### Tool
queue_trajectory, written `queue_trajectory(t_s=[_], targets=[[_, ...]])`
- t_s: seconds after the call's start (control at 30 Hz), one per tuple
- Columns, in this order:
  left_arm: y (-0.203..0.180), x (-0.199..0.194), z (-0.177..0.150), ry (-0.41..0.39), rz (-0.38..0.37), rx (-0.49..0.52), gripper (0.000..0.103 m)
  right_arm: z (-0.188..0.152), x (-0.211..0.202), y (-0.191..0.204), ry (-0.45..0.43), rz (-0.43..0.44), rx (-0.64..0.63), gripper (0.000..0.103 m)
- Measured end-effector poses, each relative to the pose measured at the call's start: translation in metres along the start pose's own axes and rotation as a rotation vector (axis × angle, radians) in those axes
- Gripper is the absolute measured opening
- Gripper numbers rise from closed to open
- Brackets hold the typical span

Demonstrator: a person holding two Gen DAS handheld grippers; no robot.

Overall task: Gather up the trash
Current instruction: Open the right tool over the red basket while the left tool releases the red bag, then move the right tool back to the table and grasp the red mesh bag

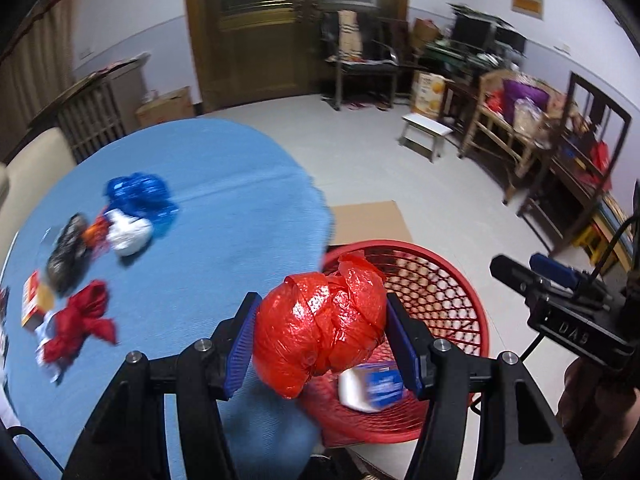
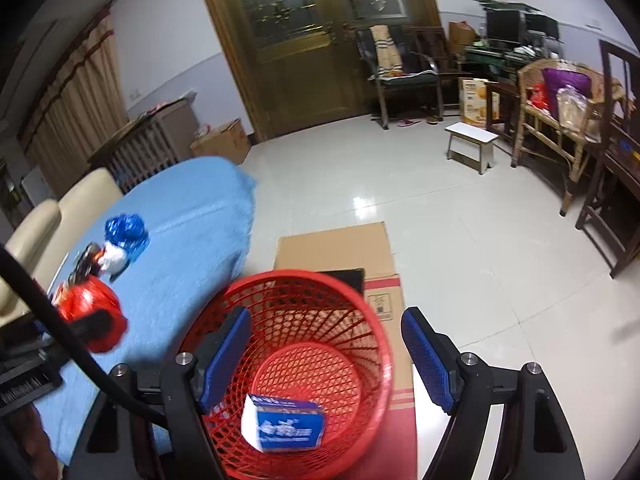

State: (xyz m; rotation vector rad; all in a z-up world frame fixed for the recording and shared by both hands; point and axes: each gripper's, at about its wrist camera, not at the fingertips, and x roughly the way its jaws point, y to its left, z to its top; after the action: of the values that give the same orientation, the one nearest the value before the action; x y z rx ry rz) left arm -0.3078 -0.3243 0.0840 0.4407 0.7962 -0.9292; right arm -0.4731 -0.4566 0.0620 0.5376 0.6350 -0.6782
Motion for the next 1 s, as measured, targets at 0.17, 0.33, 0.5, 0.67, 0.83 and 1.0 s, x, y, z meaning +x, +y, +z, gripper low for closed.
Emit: queue_trajectory(t_s=[0.17, 0.33, 0.5, 0.67, 0.83, 1.0], targets=[[-0.022, 0.019, 0.004, 0.033, -0.027, 0.042, 0.063, 0.006, -0.003, -0.013, -0.019, -0.010, 0.040, 0.080], [-0.032, 0.035, 0.009, 0.074, -0.062, 0.046, 0.071, 0.008, -0.005, -0.024, -0.029, -0.016, 0.070, 0.080], [-0.039, 0.051, 0.012, 0.121, -0.074, 0.062, 0.084, 0.011, -0.007, -0.028, -0.035, -0.019, 0.084, 0.080], [-0.017, 0.039, 0.012, 0.100, -0.071, 0.025, 0.084, 0.015, -0.008, -0.025, -0.037, -0.020, 0.075, 0.080], [0.025, 0.016, 0.006, 0.051, -0.036, -0.062, 0.084, 0.017, -0.004, -0.007, -0.023, 0.001, 0.039, 0.080], [0.078, -0.009, -0.018, 0.016, 0.032, -0.163, 0.084, 0.016, 0.002, 0.027, -0.005, 0.040, -0.025, 0.080]])
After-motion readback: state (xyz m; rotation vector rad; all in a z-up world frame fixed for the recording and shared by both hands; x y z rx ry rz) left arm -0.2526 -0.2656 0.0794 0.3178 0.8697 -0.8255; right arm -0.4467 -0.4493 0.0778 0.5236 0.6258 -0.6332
